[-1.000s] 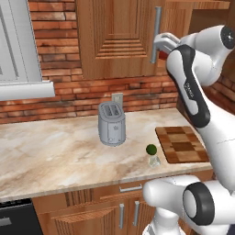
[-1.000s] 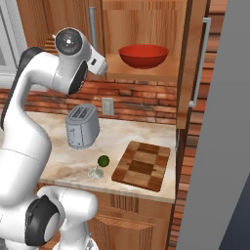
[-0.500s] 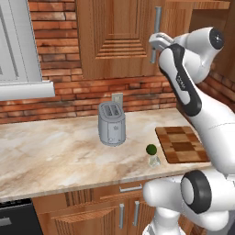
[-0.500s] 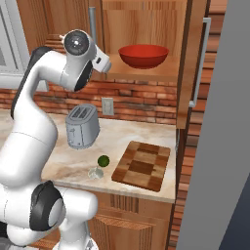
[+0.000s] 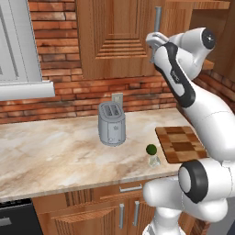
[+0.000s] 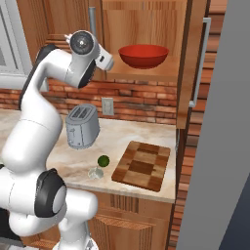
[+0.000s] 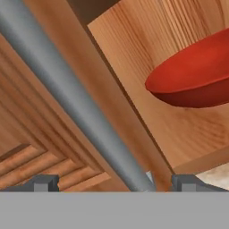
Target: Open the cabinet. Place the bowl and condiment on the counter. Then place the lime and garlic on the cutting board.
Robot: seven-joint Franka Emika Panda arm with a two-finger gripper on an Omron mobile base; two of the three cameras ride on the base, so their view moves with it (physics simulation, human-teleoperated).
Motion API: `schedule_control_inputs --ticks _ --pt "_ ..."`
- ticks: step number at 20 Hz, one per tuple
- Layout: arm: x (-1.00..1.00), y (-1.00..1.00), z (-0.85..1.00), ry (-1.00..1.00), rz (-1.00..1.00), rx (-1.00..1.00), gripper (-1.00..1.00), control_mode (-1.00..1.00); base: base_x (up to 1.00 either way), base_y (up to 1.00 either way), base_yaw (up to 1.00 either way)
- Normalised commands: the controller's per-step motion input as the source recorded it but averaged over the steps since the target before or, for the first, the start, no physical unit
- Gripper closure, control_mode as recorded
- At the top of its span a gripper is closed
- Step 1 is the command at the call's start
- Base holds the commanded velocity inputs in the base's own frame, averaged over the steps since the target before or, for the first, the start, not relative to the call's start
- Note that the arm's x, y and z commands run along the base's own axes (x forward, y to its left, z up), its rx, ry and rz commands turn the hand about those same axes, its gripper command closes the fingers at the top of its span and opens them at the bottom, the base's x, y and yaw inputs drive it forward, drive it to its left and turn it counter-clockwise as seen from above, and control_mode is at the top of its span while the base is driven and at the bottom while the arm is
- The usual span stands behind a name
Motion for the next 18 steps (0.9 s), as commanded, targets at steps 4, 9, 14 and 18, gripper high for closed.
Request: schedule_control_inputs --ticks 4,9,14,18 --pt "0.18 0.0 0.0 -0.03 0.0 0.0 -1.0 -1.0 0.0 0.0 0.0" --pt "0.2 0.01 -0.01 -0.04 0.0 0.0 -1.0 -1.0 0.0 0.0 0.0" --pt "0.19 0.04 -0.03 -0.04 0.0 0.0 -1.0 -1.0 0.0 0.0 0.0" --pt "0.19 0.04 -0.03 -0.04 0.0 0.0 -1.0 -1.0 0.0 0.0 0.0"
